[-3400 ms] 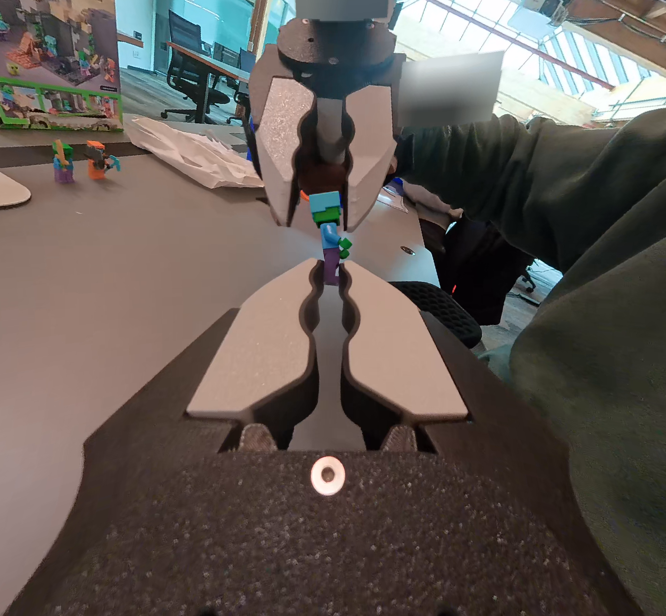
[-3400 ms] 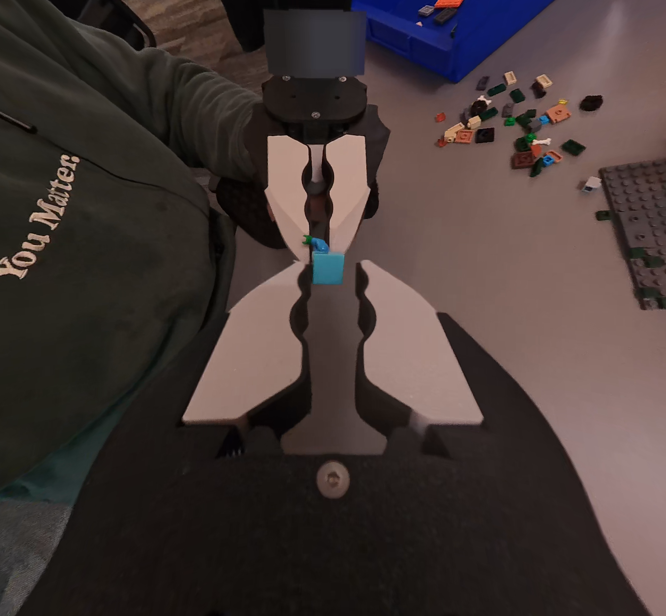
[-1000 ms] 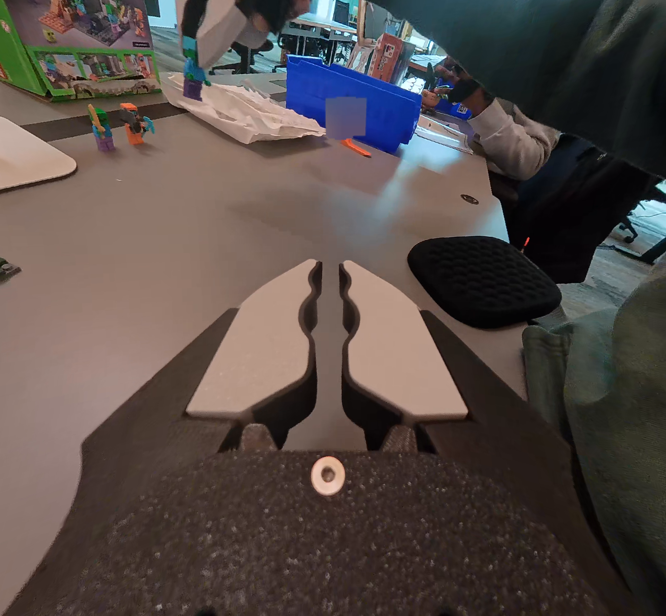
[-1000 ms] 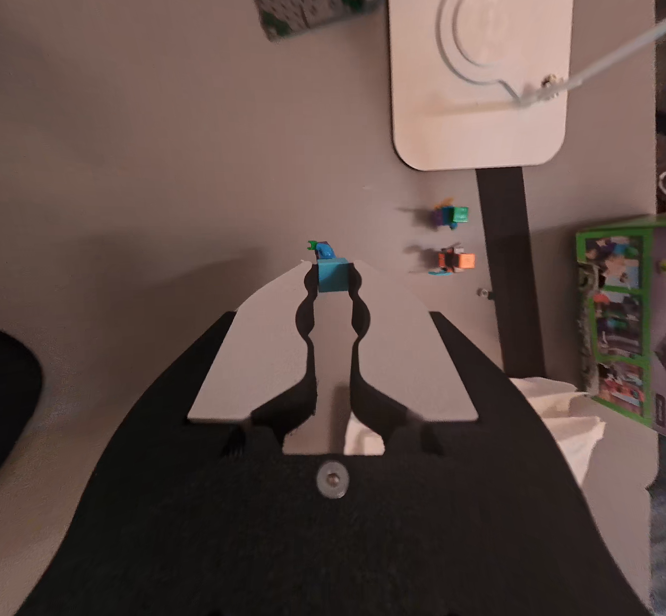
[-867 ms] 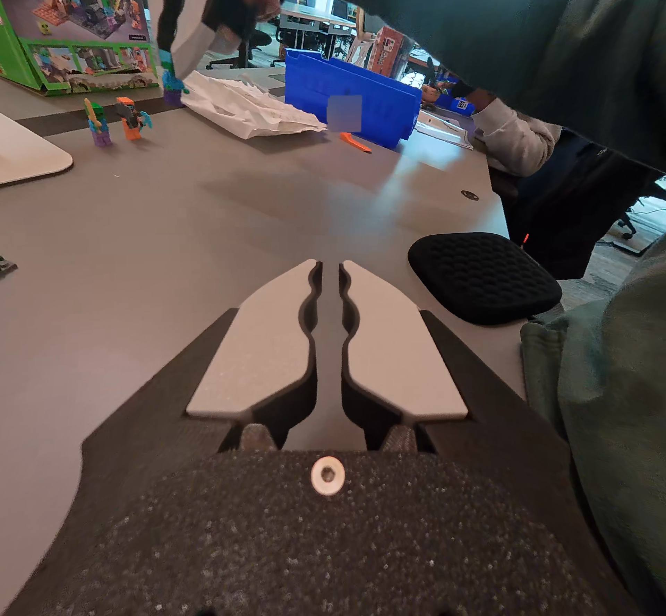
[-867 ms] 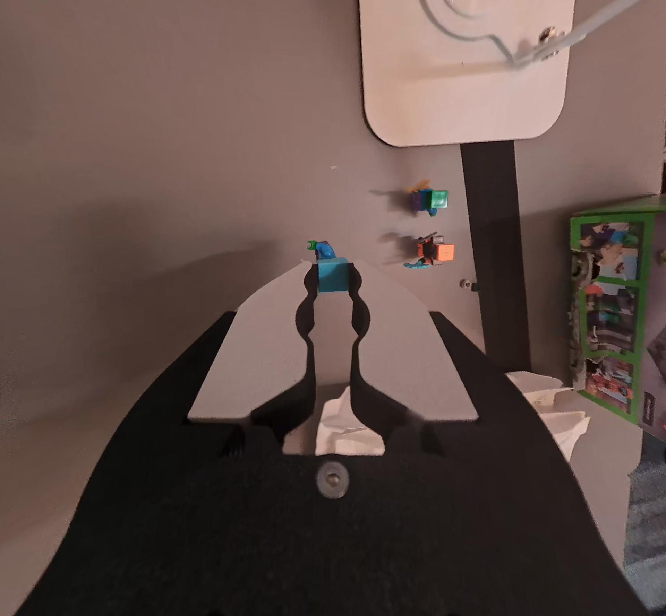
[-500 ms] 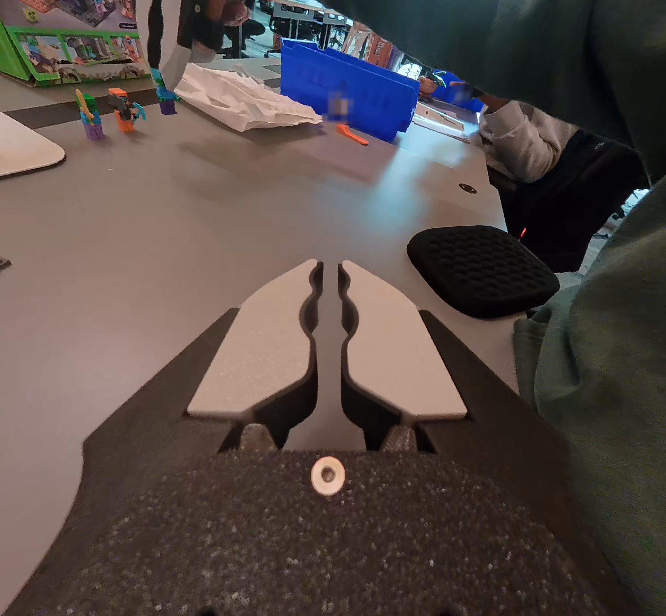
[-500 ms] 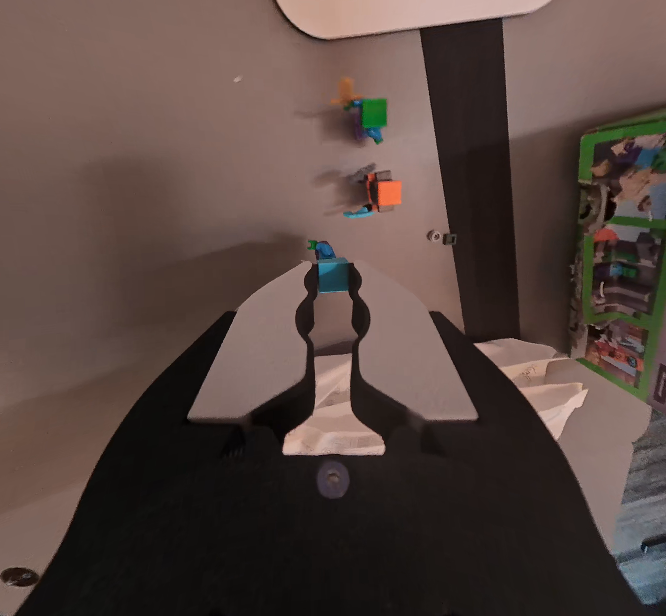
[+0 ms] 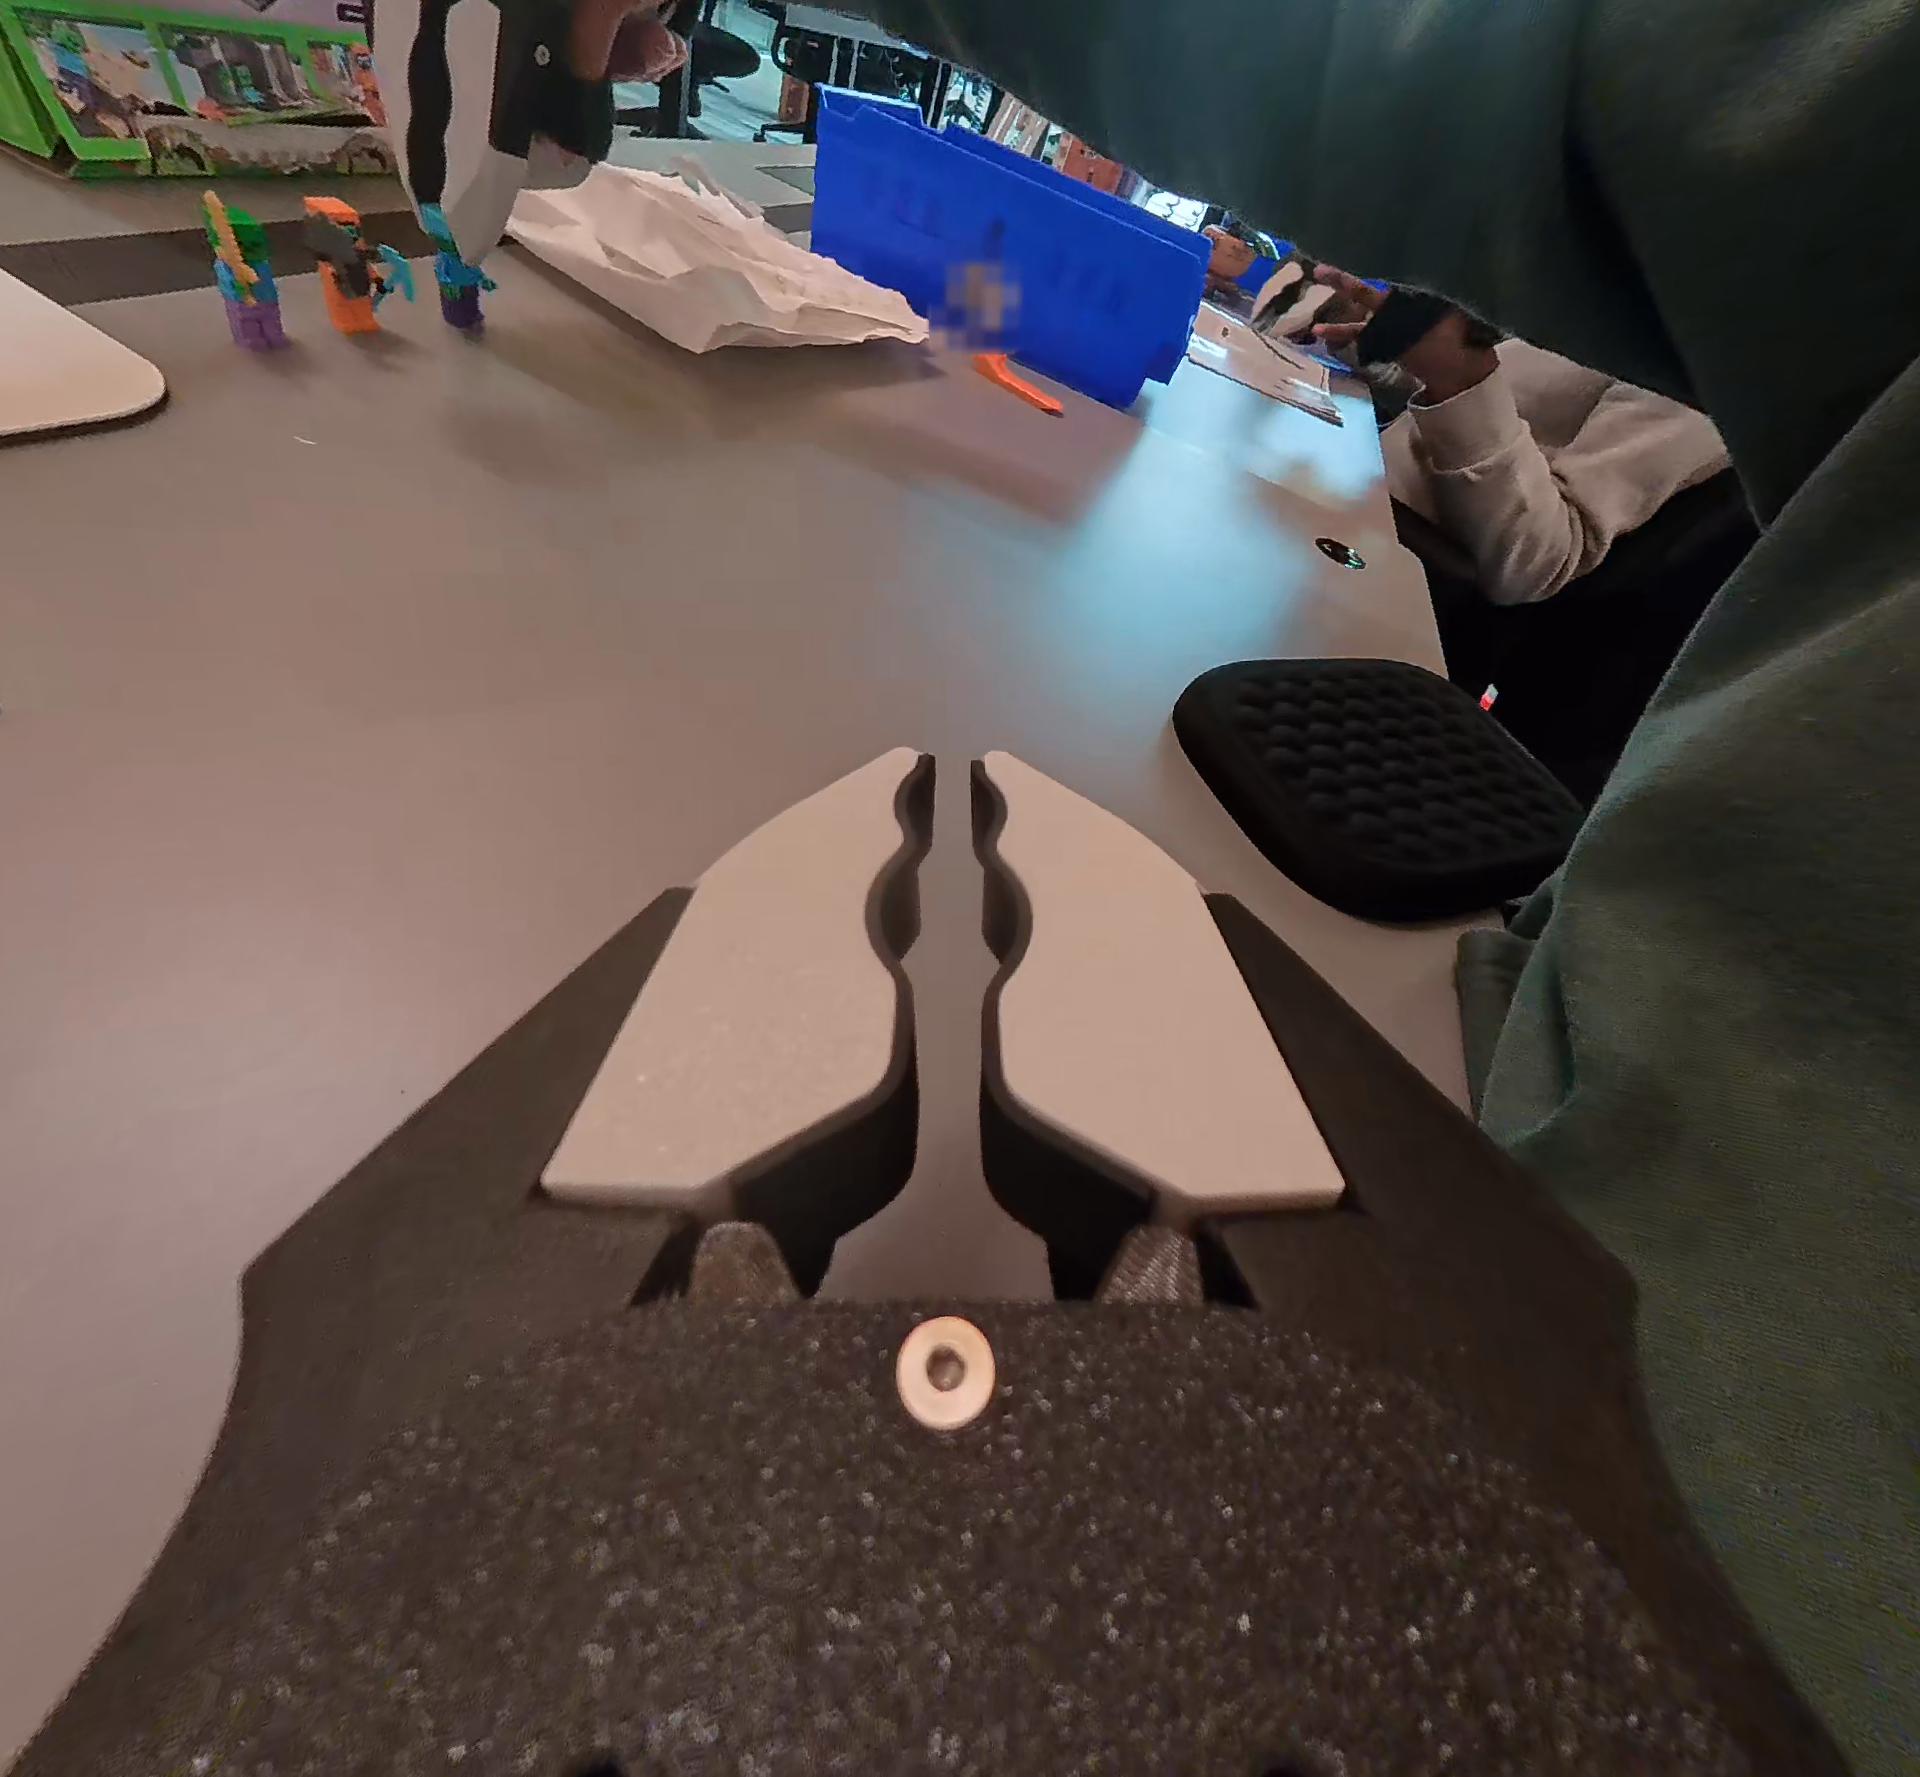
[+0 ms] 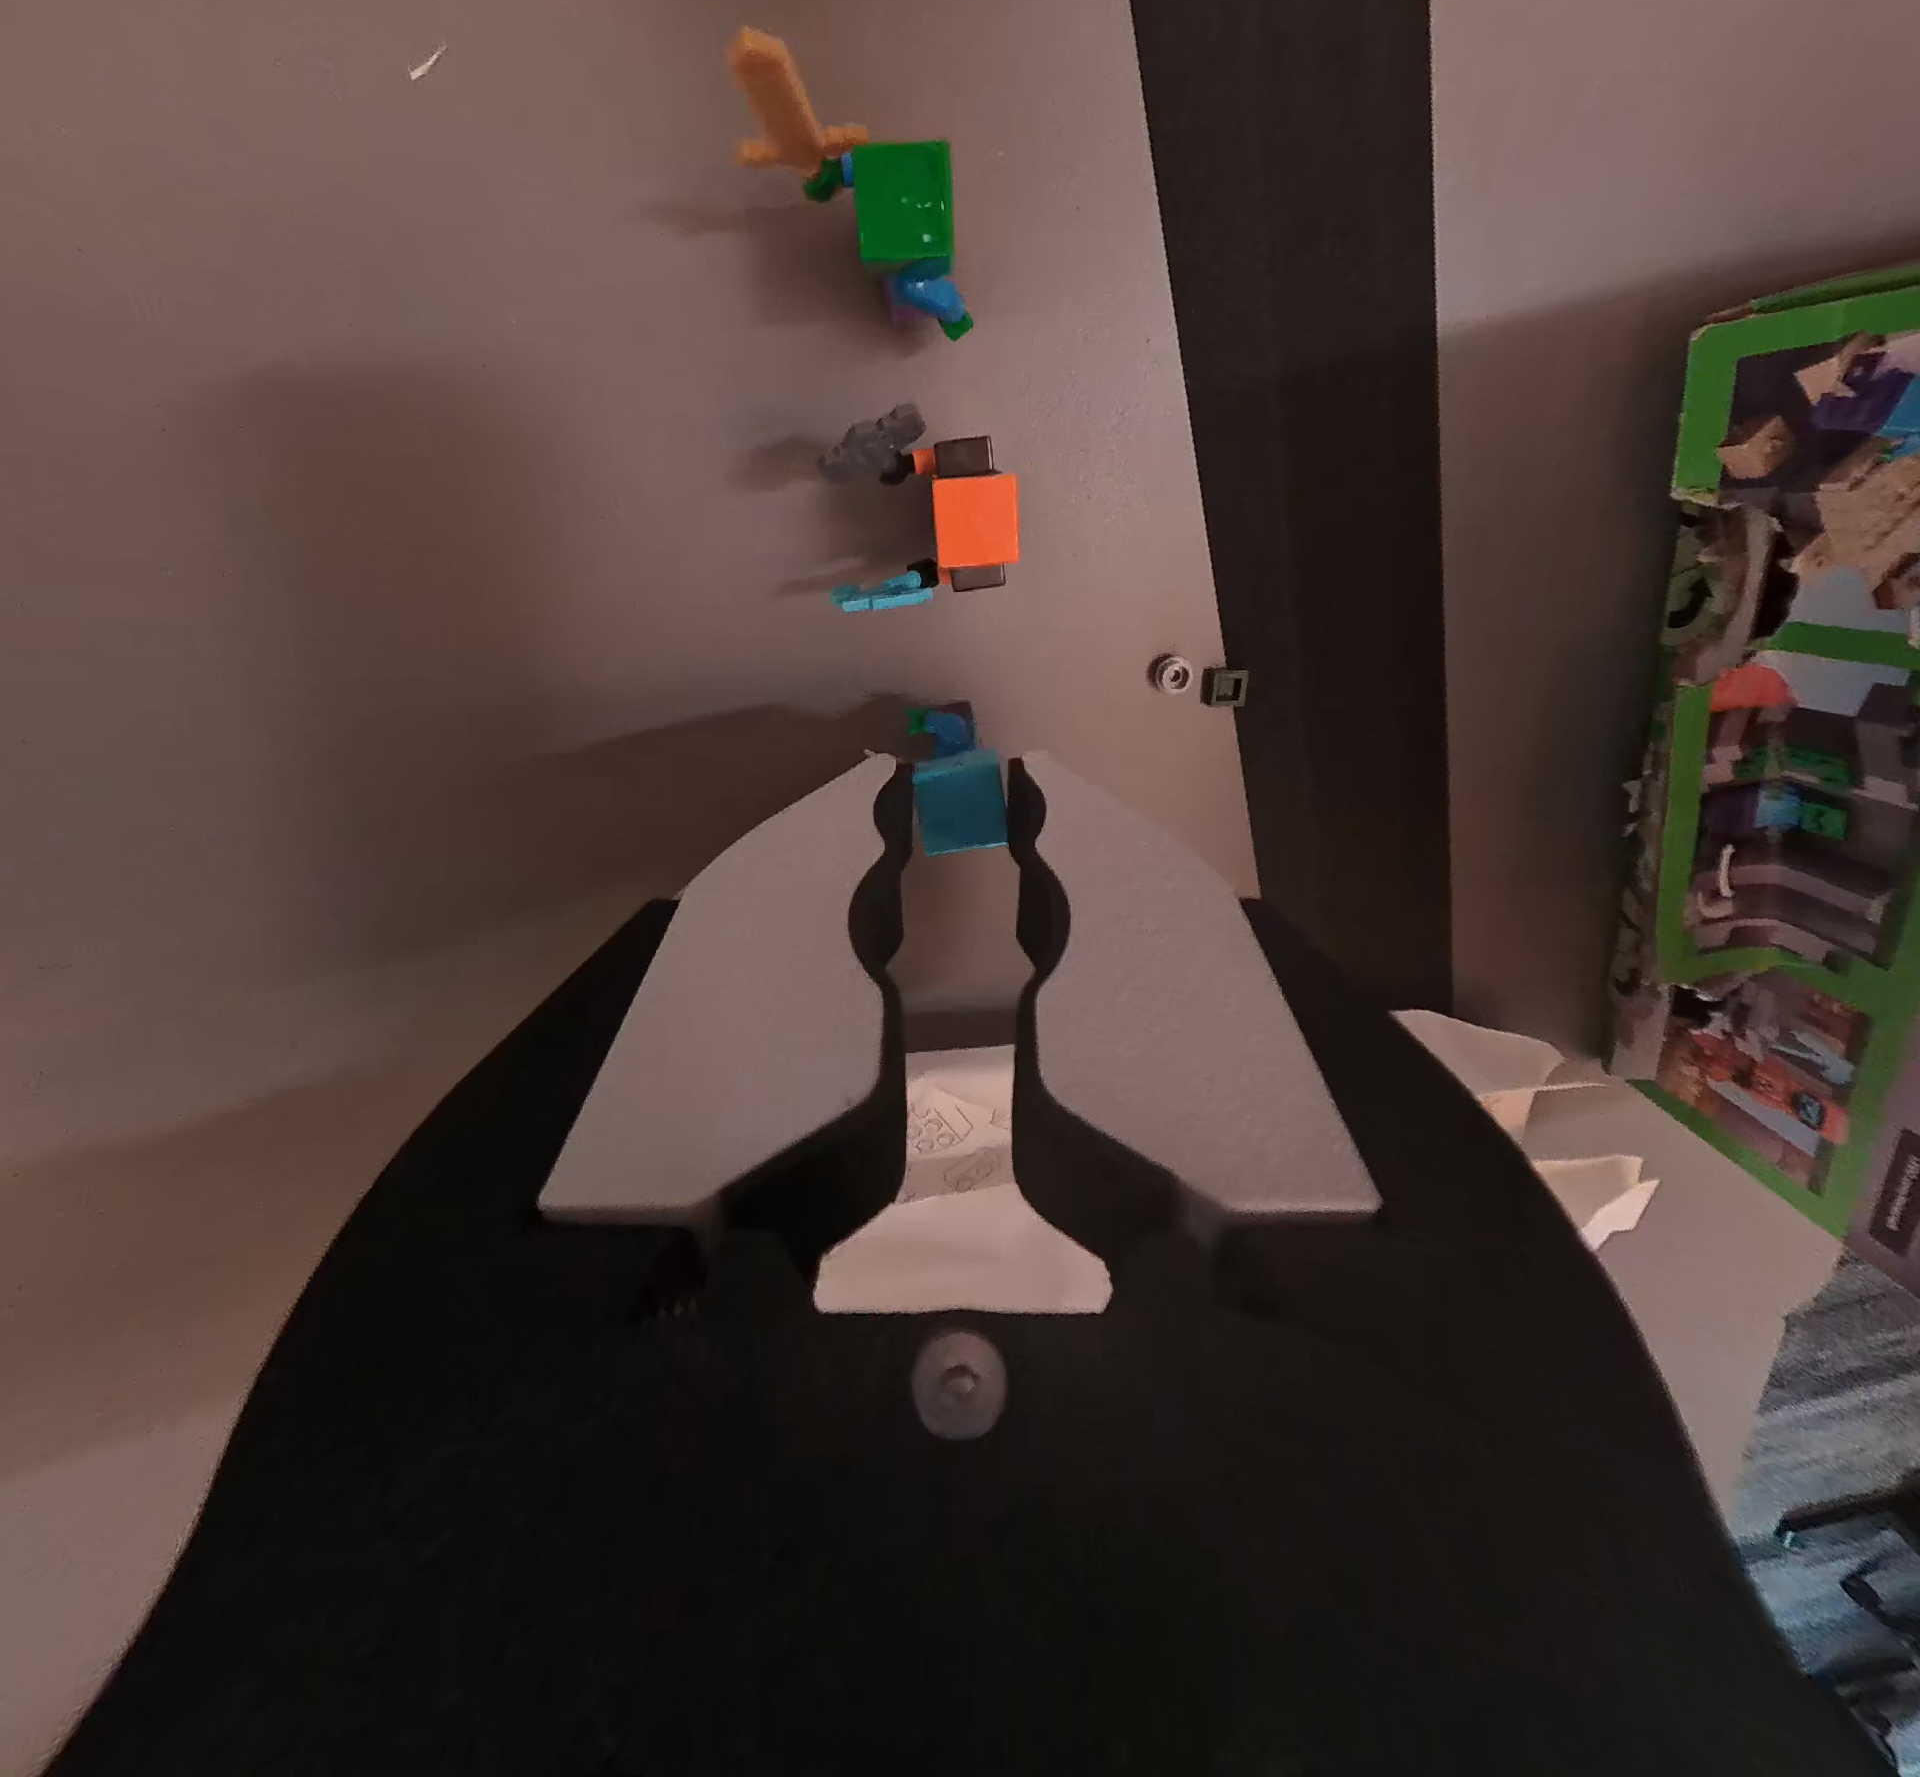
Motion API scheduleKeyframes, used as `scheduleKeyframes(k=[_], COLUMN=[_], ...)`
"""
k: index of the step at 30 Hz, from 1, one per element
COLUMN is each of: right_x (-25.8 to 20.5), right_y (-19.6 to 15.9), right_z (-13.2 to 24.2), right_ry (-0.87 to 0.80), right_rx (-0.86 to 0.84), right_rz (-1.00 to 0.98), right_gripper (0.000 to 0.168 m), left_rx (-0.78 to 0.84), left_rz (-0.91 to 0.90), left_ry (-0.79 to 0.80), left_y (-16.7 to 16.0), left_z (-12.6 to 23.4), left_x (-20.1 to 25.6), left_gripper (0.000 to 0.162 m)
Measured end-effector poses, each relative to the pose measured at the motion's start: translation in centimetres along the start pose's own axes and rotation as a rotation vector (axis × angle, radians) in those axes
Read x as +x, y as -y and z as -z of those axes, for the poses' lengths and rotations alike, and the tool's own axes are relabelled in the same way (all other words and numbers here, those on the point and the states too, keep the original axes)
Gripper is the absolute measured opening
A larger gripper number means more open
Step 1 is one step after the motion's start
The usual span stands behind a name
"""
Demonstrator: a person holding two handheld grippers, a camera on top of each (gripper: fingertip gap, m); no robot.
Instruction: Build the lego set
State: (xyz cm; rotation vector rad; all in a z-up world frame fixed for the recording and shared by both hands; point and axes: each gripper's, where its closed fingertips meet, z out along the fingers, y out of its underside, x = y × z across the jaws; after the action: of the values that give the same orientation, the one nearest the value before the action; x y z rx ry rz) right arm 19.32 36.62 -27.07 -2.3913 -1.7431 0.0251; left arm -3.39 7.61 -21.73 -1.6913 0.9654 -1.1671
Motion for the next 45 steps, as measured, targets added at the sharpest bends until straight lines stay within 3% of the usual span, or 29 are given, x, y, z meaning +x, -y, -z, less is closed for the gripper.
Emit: scheduleKeyframes(k=[17, 25, 30, 33, 39, 45], right_x=[0.6, 1.0, -1.6, -5.2, -9.7, -10.7], right_y=[0.2, 1.6, 3.0, 1.9, -1.0, -2.0], right_z=[0.6, 5.5, 12.0, 13.4, 11.0, 7.8], right_ry=[-0.074, -0.190, -0.403, -0.496, -0.591, -0.682], right_rx=[0.038, 0.204, 0.506, 0.660, 0.830, 0.824], right_rz=[-0.004, -0.061, -0.266, -0.397, -0.711, -0.906], right_gripper=[0.022, 0.028, 0.020, 0.014, 0.004, 0.000], left_rx=[-0.014, -0.014, 0.032, 0.085, 0.134, 0.142], left_rz=[-0.003, -0.009, -0.053, -0.089, -0.103, -0.129], left_ry=[-0.012, -0.005, 0.093, 0.190, 0.364, 0.489], left_y=[-0.3, -0.2, 0.9, 2.1, 3.2, 3.4], left_z=[-0.2, -0.1, 0.6, 1.5, 3.1, 3.9], left_x=[0.2, 0.2, -0.9, -2.1, -4.5, -6.1], left_gripper=[0.006, 0.005, 0.000, 0.000, 0.000, 0.000])
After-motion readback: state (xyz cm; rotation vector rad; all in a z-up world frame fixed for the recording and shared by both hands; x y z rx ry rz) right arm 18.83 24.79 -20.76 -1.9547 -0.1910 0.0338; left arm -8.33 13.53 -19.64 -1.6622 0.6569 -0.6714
